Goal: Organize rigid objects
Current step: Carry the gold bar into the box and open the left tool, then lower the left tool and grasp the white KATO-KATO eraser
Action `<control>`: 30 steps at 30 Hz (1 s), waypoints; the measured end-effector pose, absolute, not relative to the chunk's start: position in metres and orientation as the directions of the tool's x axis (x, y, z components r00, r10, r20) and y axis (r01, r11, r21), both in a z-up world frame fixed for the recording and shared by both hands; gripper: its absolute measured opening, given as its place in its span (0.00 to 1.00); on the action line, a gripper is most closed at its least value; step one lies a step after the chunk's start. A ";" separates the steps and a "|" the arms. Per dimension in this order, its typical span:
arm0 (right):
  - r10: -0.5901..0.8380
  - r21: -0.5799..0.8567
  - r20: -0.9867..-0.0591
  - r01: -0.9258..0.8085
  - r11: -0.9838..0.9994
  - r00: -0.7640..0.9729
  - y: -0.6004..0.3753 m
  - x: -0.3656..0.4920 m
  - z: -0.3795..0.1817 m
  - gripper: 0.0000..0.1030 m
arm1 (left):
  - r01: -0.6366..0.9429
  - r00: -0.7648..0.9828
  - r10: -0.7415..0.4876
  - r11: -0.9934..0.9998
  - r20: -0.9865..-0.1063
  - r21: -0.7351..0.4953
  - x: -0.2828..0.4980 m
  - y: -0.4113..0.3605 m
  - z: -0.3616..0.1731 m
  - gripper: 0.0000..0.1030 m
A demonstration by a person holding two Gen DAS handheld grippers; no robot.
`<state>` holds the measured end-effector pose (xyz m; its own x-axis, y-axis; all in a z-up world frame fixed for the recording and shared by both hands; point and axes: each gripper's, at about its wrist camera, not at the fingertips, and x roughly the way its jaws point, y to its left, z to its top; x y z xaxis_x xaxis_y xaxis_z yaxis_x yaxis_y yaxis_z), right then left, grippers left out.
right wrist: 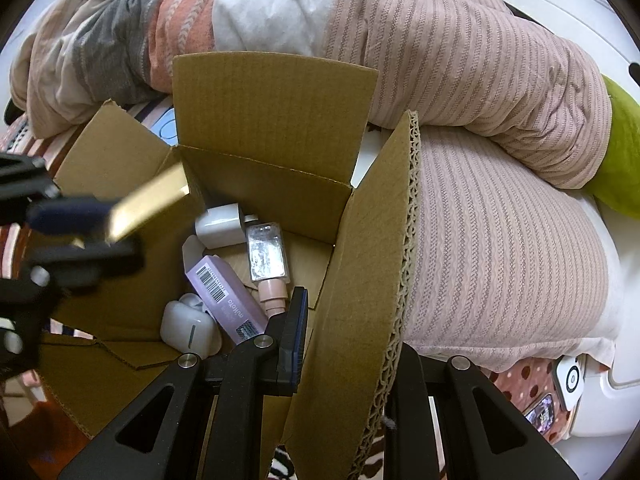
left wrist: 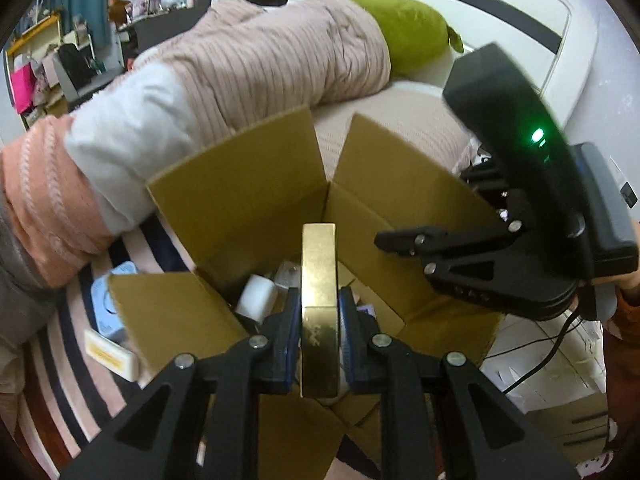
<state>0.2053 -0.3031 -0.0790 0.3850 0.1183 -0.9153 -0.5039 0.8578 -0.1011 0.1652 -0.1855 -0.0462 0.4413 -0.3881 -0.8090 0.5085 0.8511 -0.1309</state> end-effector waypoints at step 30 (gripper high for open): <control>0.105 -0.109 -0.917 -0.495 0.862 0.385 -0.303 0.205 -0.079 0.13 | 0.282 0.656 -0.258 0.955 -0.709 -0.086 0.130 -0.038 -0.030 0.74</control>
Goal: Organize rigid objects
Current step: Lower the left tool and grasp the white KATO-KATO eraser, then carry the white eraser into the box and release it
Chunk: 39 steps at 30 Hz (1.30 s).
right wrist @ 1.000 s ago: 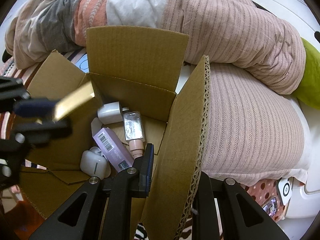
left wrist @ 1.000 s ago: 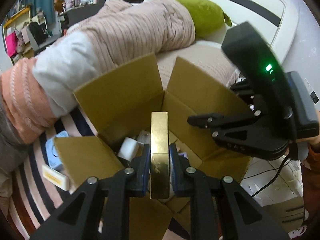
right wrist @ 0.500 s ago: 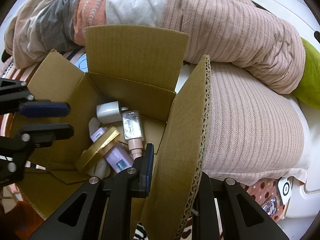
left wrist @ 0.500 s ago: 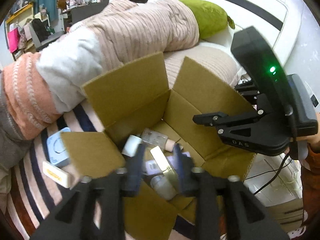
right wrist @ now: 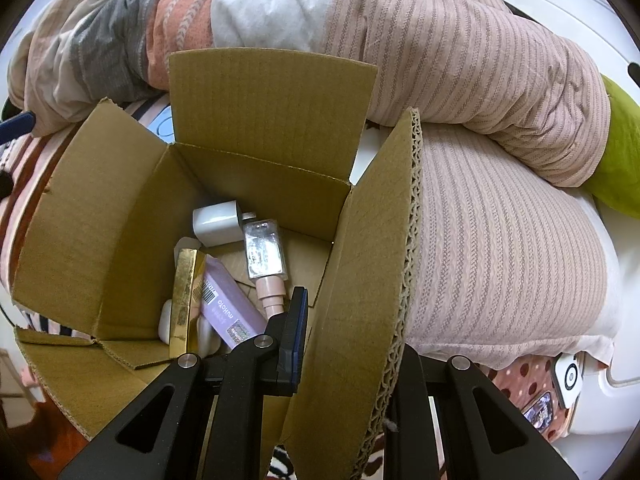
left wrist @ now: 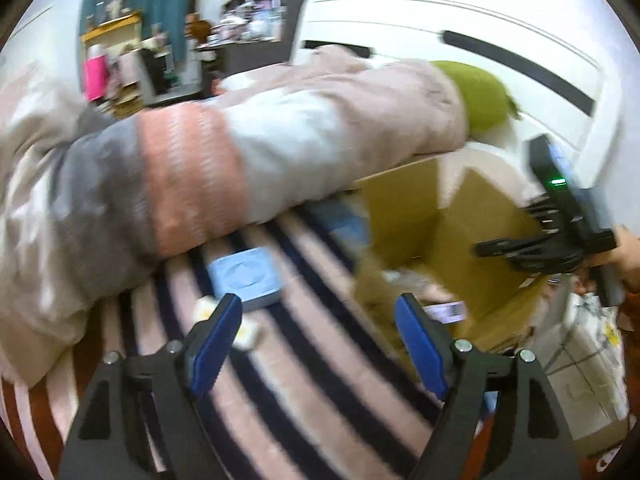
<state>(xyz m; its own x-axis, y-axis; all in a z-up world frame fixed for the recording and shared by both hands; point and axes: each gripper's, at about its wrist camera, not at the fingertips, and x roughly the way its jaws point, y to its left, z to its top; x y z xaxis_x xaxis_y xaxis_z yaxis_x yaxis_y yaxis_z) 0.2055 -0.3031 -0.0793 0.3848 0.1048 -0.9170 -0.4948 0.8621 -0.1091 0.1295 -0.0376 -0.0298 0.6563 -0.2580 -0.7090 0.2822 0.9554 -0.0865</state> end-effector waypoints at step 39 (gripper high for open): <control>0.125 -0.089 -0.917 -0.499 0.862 0.379 -0.305 0.206 -0.079 0.13 | -0.038 0.628 -0.055 0.994 -0.776 -0.101 0.164 0.023 -0.151 0.31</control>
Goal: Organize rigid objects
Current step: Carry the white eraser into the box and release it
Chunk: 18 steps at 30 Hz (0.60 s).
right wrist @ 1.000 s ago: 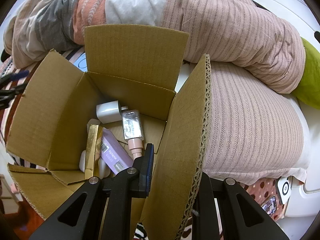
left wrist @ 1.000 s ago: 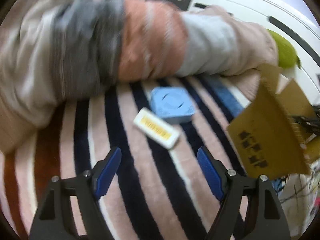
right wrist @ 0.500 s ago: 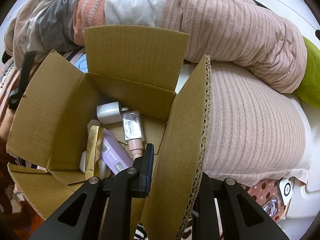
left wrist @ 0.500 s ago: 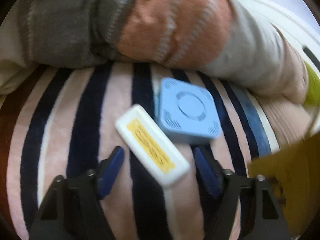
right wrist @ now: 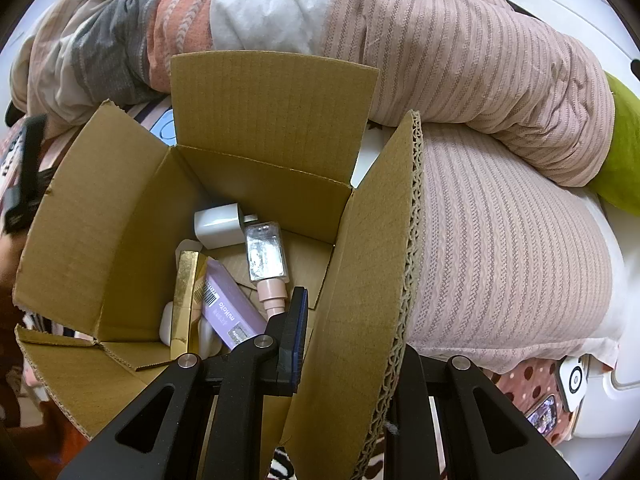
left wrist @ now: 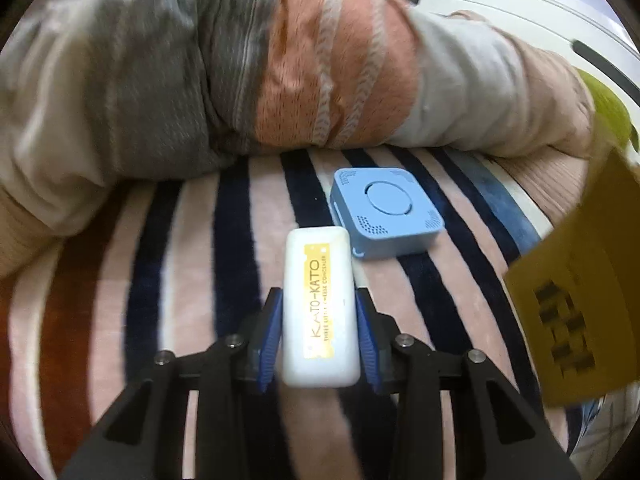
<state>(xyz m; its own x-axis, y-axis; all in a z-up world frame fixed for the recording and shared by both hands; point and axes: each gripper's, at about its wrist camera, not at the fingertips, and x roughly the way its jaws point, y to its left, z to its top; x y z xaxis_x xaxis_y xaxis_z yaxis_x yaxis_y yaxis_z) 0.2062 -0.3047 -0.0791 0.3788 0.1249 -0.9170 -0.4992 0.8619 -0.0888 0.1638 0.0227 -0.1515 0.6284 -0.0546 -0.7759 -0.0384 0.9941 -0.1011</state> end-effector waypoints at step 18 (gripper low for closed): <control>0.127 -0.094 -0.911 -0.496 0.863 0.393 -0.306 0.204 -0.074 0.13 | 0.380 0.664 -0.378 0.914 -0.645 -0.144 0.122 -0.099 -0.001 0.31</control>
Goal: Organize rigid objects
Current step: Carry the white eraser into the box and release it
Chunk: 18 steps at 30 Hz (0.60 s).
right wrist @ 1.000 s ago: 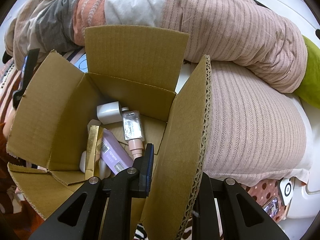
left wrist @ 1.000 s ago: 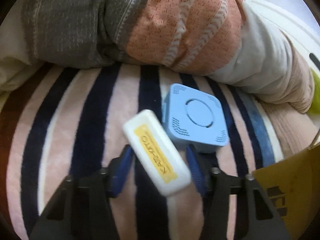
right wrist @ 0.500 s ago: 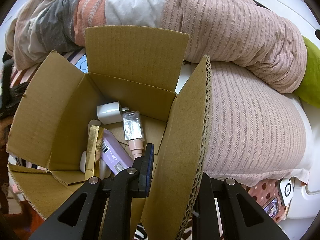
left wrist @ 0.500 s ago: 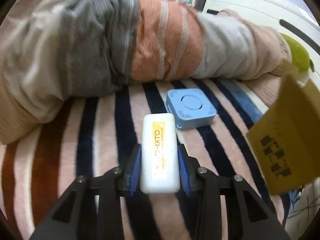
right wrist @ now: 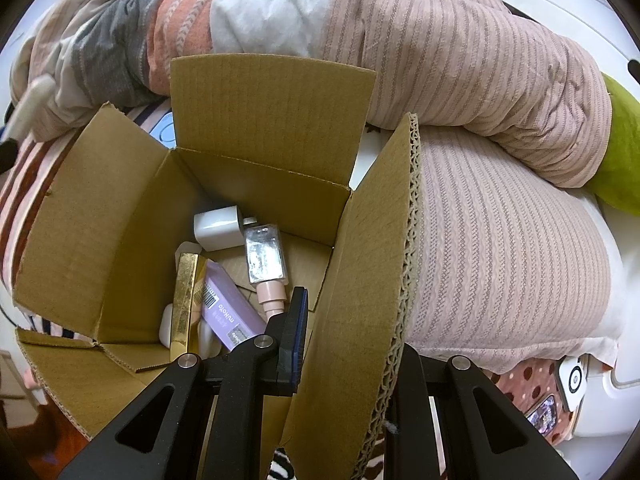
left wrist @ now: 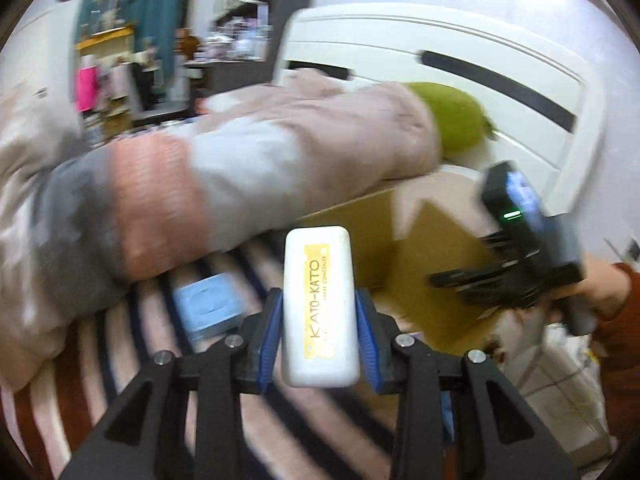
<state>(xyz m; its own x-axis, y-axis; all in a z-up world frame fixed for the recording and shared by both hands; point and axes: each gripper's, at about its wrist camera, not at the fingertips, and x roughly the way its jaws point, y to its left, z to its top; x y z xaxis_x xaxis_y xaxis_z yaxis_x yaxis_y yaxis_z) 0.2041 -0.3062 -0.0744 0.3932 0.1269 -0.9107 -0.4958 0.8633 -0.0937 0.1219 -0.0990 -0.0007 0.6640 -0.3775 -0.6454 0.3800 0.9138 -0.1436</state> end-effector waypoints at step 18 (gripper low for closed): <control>0.129 -0.094 -0.909 -0.496 0.863 0.396 -0.306 0.203 -0.074 0.13 | 0.450 0.391 -0.348 0.880 -0.852 -0.153 0.187 -0.202 -0.057 0.31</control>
<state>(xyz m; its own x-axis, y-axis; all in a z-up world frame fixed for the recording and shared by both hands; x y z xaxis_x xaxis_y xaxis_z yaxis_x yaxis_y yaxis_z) 0.2026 -0.3057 -0.0736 0.3963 0.1291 -0.9090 -0.4964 0.8630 -0.0938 0.1873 -0.2017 -0.0569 0.3915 -0.3483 -0.8517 0.4496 0.8800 -0.1532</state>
